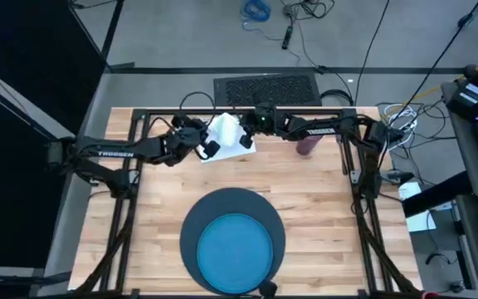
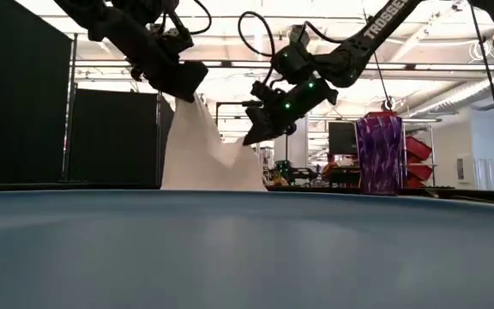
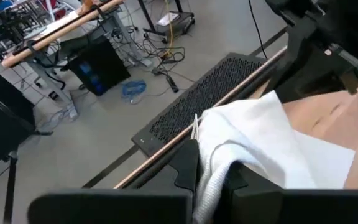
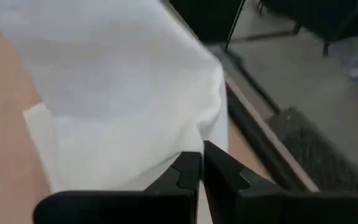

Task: Set table place
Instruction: Fold the white napkin

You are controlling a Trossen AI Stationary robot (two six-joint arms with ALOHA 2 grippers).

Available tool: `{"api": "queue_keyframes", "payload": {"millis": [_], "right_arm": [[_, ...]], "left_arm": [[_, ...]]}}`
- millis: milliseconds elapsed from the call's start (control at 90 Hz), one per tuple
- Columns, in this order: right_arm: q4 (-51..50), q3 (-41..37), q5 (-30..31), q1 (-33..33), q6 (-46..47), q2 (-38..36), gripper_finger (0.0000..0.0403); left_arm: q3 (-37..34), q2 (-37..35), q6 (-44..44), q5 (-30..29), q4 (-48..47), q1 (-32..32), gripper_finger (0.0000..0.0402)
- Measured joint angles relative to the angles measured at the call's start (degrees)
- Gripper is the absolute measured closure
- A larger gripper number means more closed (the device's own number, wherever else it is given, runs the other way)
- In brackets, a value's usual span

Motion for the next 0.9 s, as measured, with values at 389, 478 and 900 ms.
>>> {"api": "queue_keyframes", "payload": {"millis": [389, 478, 900], "right_arm": [[-3.5, 0.0, -1.4, 1.0, 4.0, -0.1, 0.0403], [-5.3, 0.0, -1.4, 1.8, 5.3, -0.1, 0.0403], [-11.6, 0.0, -1.3, 7.2, 8.7, -0.1, 0.0403]], "left_arm": [[0.0, 0.2, -5.3, 0.0, -4.4, -1.8, 0.0402], [0.0, 0.3, -6.7, 0.0, -5.9, -2.1, 0.0402], [-4.0, 0.3, -13.1, 0.2, -6.2, -3.8, 0.0402]]}}
